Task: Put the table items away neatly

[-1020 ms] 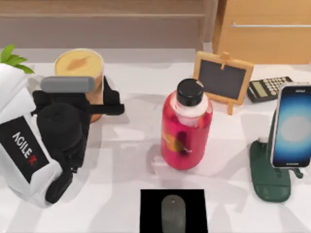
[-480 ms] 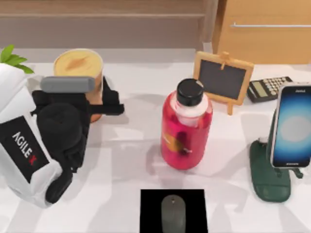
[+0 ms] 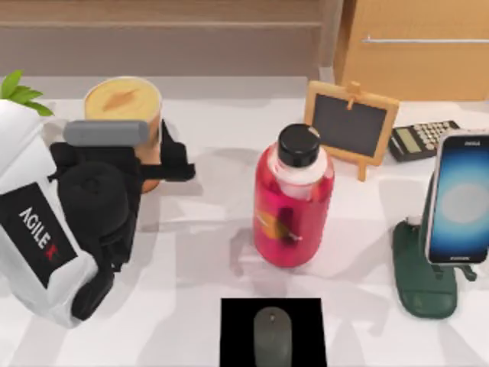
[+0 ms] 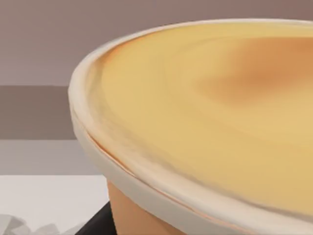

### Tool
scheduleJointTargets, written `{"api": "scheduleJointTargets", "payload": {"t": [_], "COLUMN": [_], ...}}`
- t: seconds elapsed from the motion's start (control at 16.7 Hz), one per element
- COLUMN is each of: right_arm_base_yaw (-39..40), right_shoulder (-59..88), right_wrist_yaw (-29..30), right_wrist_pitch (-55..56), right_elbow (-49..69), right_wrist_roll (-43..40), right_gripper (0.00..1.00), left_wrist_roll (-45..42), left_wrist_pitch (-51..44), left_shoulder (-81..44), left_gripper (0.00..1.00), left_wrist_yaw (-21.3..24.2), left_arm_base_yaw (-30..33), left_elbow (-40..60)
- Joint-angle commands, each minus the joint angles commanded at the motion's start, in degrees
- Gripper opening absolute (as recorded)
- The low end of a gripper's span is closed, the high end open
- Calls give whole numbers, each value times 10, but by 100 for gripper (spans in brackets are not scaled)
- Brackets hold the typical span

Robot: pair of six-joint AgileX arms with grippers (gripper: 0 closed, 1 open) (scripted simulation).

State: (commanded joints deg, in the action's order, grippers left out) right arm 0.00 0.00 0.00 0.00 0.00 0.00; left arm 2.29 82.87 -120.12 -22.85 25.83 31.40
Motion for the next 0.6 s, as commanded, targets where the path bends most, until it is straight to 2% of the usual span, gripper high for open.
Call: {"api": "scheduleJointTargets", "payload": {"t": [0.6], "right_arm_base_yaw": [0], "right_shoulder": [0], "right_wrist_yaw": [0], "right_wrist_pitch": [0], "right_elbow": [0], "right_wrist_roll": [0], "right_gripper": [100], "left_wrist_roll": [-1], "left_wrist_pitch": [-28], "left_shoulder": [30], "left_gripper": [0], "left_wrist_yaw": [0], "left_arm_base_yaw": [1], "left_elbow": [-2]}}
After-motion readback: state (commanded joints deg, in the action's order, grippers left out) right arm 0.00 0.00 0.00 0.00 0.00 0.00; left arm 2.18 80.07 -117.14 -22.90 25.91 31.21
